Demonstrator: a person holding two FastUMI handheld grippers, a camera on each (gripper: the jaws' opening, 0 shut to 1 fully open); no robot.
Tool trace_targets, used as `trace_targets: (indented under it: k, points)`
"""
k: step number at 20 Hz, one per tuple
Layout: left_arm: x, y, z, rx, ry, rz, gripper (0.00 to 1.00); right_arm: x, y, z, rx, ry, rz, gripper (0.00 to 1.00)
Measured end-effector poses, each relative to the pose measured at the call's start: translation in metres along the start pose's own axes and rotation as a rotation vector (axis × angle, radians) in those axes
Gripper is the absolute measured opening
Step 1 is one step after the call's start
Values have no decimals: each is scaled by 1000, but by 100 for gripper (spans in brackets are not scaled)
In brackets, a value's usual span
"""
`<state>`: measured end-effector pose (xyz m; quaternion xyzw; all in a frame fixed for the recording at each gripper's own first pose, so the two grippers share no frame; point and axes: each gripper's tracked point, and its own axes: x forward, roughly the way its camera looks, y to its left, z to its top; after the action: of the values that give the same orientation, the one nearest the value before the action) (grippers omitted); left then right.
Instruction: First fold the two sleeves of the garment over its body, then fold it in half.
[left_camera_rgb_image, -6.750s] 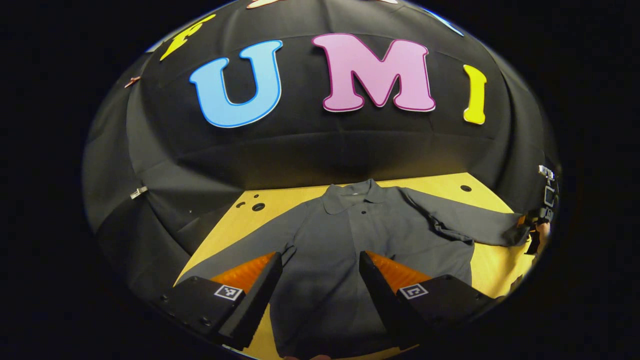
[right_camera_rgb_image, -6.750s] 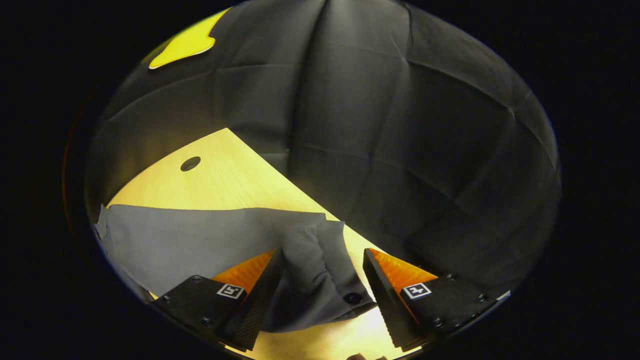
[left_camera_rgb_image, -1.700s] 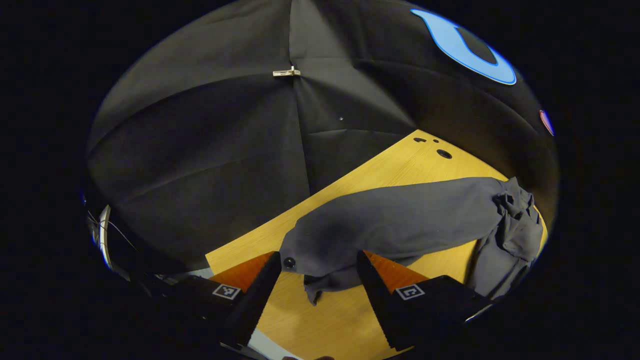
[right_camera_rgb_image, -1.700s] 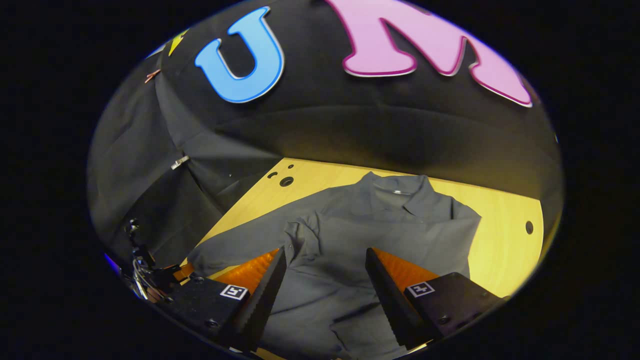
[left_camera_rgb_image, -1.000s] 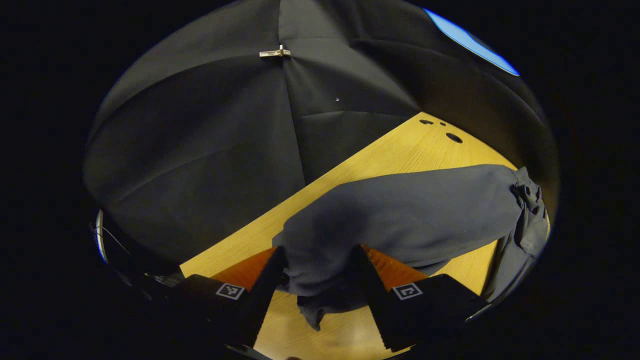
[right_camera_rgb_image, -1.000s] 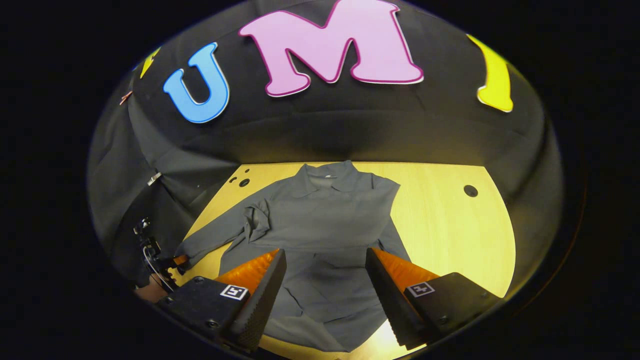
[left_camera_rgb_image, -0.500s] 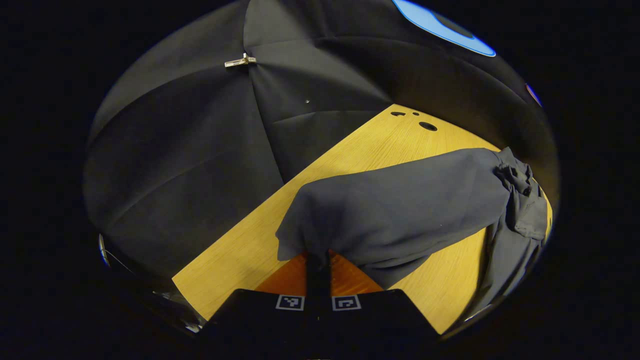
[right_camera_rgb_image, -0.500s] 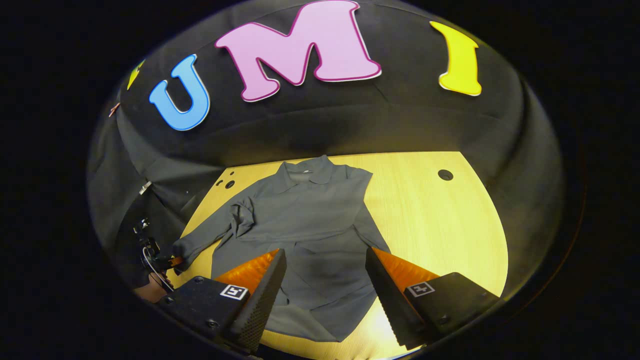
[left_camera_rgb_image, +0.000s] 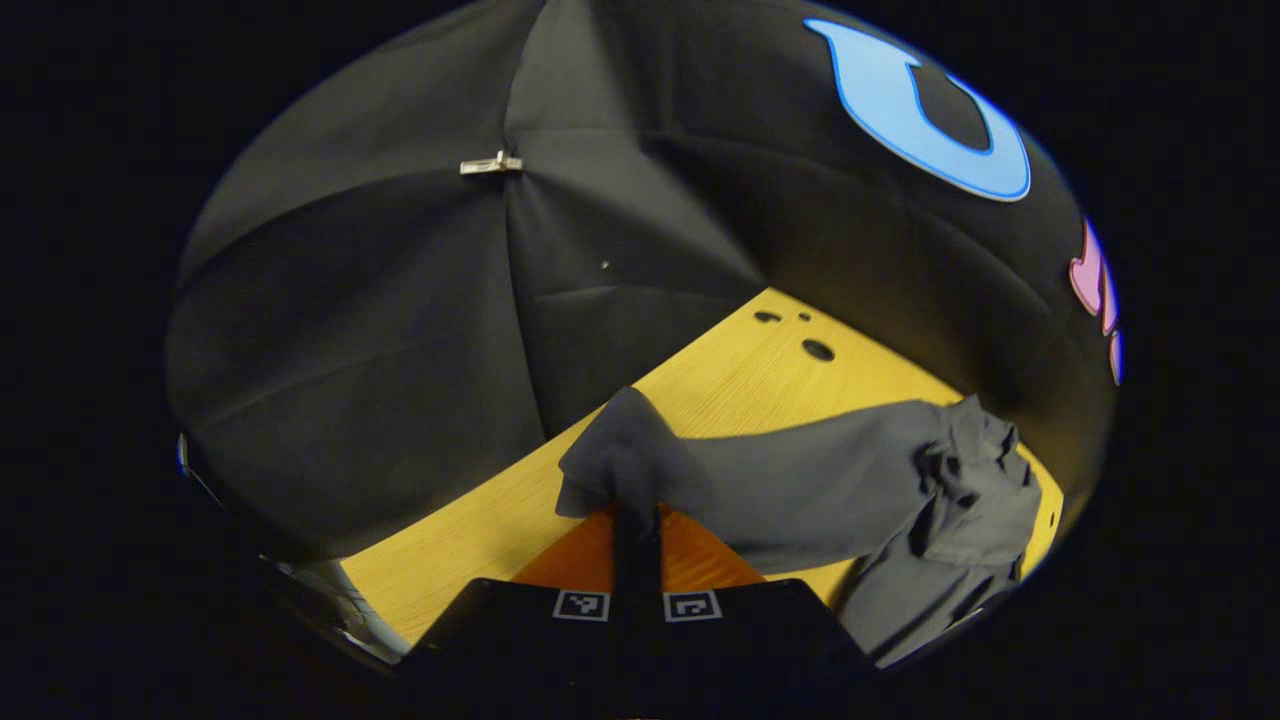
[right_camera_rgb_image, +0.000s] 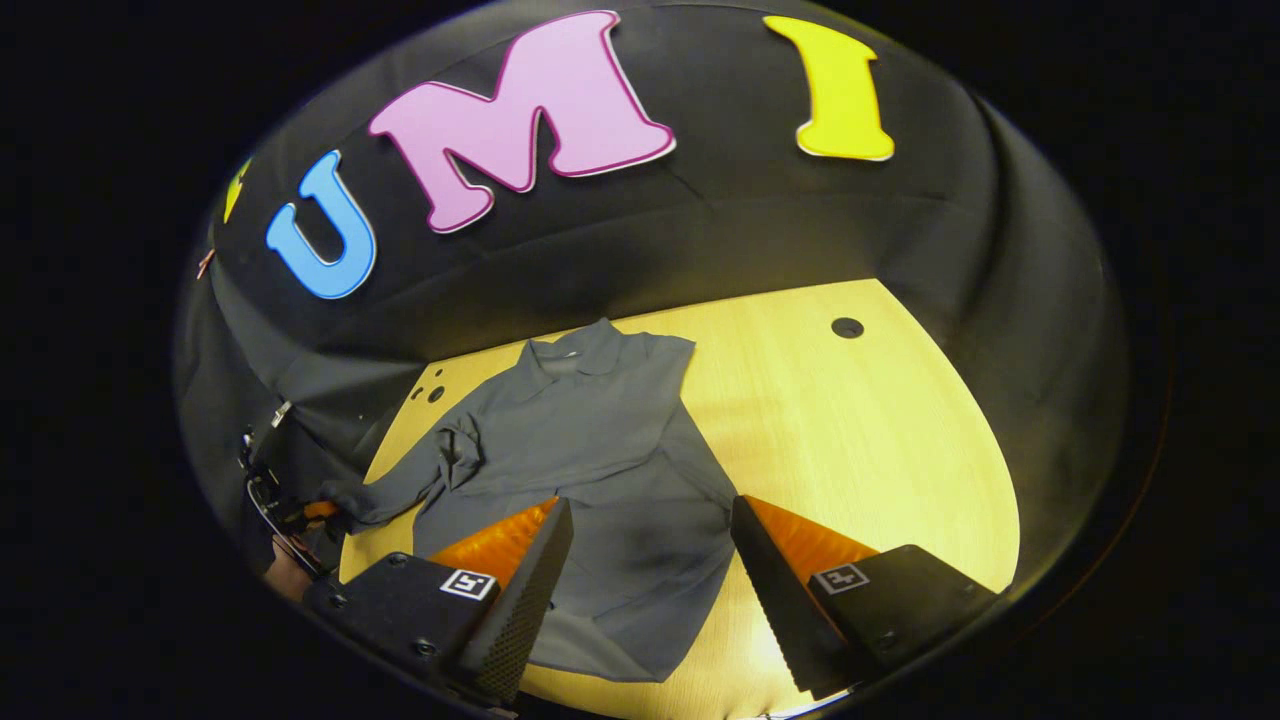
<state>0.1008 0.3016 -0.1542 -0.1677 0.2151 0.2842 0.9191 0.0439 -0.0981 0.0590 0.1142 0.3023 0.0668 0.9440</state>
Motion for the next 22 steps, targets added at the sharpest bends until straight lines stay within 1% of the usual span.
trace_targets:
  k: [2, 5, 7, 10, 13, 16, 18, 22]
  points:
    - [-10, -35, 27, 16, -48, -51, 5, -2, -17, -9, 6, 3, -16, 99]
    - [-28, -90, 53, 105, -110, -139, 5, -6, -39, -27, 20, 16, -29, 99]
    - [-42, -134, 60, 161, -138, -215, 5, -4, -50, -38, 45, 23, -32, 99]
    - [-64, -210, 60, 202, -149, -338, 5, 1, -69, -60, 85, 48, -47, 99]
    - [-74, -278, 45, 218, -135, -451, 5, 5, -77, -78, 109, 73, -54, 99]
    - [-79, -332, 14, 236, -86, -547, 5, 8, -81, -95, 127, 99, -59, 99]
    - [-82, -366, -7, 268, -55, -600, 5, 5, -84, -105, 146, 110, -65, 99]
    - [-84, -436, -57, 326, 21, -731, 5, 4, -81, -122, 184, 134, -67, 99]
